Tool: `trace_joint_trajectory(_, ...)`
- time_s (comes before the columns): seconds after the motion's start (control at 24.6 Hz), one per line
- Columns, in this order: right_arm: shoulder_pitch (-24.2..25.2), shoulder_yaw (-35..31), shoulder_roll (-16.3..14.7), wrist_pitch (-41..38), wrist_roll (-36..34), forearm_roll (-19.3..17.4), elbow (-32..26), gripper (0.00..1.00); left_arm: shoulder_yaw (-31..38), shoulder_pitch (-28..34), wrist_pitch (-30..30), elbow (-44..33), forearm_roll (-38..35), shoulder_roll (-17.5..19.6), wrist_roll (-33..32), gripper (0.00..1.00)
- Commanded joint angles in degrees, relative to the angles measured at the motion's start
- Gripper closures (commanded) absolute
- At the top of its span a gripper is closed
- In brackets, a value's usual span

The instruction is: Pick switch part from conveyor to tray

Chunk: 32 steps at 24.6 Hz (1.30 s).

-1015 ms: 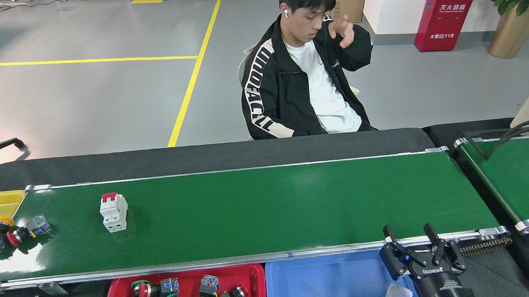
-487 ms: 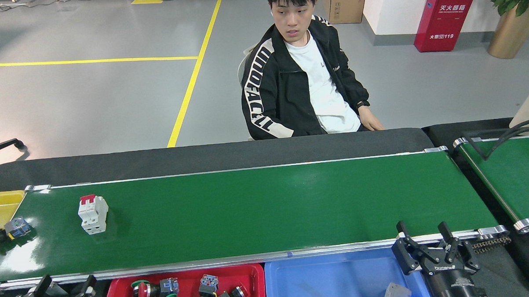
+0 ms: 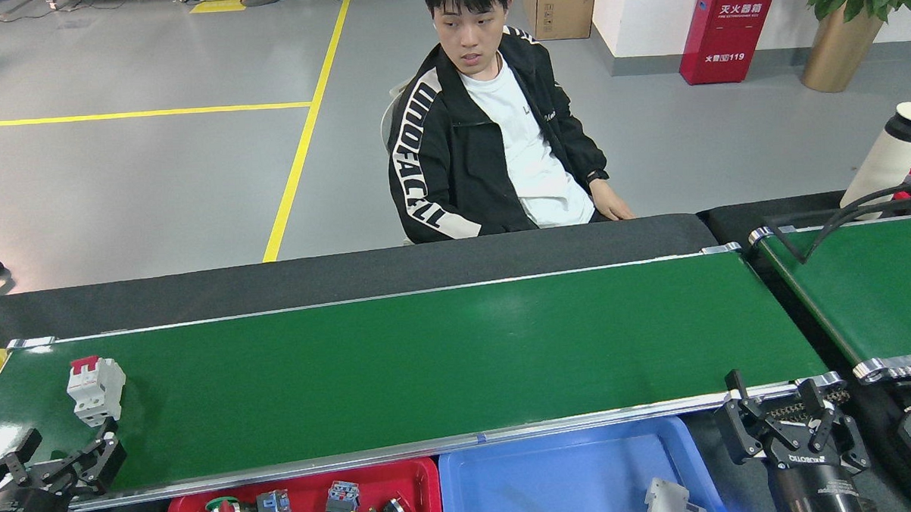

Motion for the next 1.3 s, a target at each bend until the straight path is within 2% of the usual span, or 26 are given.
trace_joint_trajectory(0.0, -0.64, -0.39, -0.50, -0.28, -0.98, -0.10, 0.15, 0.01, 0.06, -2.19, 0.38, 1.40, 0.18, 1.04, 0.50, 0.00)
trace_joint_trajectory(0.16, -0.55, -1.09, -0.50, -0.37, -1.33, -0.19, 0.32, 0.01, -0.46, -8.52, 2.31, 11.24, -0.35, 4.03, 0.50, 0.03)
trace_joint_trajectory(0.28, -0.55, -1.53, -0.50, -0.37, -1.33, -0.19, 0.59, 0.01, -5.47, -14.15, 3.11, 19.85, -0.18, 7.89, 1.81, 0.22)
trace_joint_trajectory(0.32, -0.55, -1.62, -0.50, -0.37, -1.33, -0.19, 0.59, 0.01, -6.70, -14.32, 2.67, 20.74, 0.09, 8.78, 2.87, 0.35)
trace_joint_trajectory(0.37, -0.55, -1.62, -0.50, -0.37, -1.33, -0.19, 0.59, 0.01, -8.11, -14.59, 2.40, 21.97, 0.26, 9.92, 3.93, 0.68)
trace_joint_trajectory(0.41, -0.55, -1.62, -0.50, -0.37, -1.33, -0.19, 0.59, 0.01, -8.81, -14.59, 2.31, 22.67, 0.35, 10.53, 4.28, 0.86)
trace_joint_trajectory(0.45, -0.55, -1.62, -0.50, -0.37, -1.33, -0.19, 0.68, 0.01, -8.99, -14.59, 2.23, 23.02, 0.88, 10.71, 4.28, 0.95)
trace_joint_trajectory(0.65, -0.37, -1.62, -0.50, -0.37, -1.33, -0.19, 0.68, 0.01, -8.90, -13.71, -2.61, 21.79, 5.01, 10.71, 4.28, 0.97)
trace_joint_trajectory(0.77, -0.37, -1.54, -0.59, -0.37, -1.33, -0.19, 0.59, 0.01, -8.37, -8.52, -10.52, 16.17, 10.90, 11.15, 4.19, 0.97)
trace_joint_trajectory(0.85, -0.37, -1.54, -0.59, -0.37, -1.33, -0.19, 0.59, 0.01, -8.37, -2.99, -13.68, 8.96, 14.06, 10.97, 4.01, 0.97)
trace_joint_trajectory(0.97, -0.64, -1.36, -0.77, -0.45, -1.25, -0.10, 0.59, 0.01, -8.20, 9.48, -18.16, -7.11, 18.71, 10.10, 4.10, 0.96)
trace_joint_trajectory(1.06, -0.99, -0.92, -0.77, -0.98, -1.16, 0.07, 0.59, 0.01, -8.29, 14.94, -21.33, -15.82, 21.09, 9.83, 4.01, 0.96)
trace_joint_trajectory(1.26, -2.31, 4.27, -0.42, -4.67, -0.89, 0.25, 0.68, 0.01, -12.15, 20.13, -21.68, -31.91, 18.98, 5.96, 3.14, 0.96)
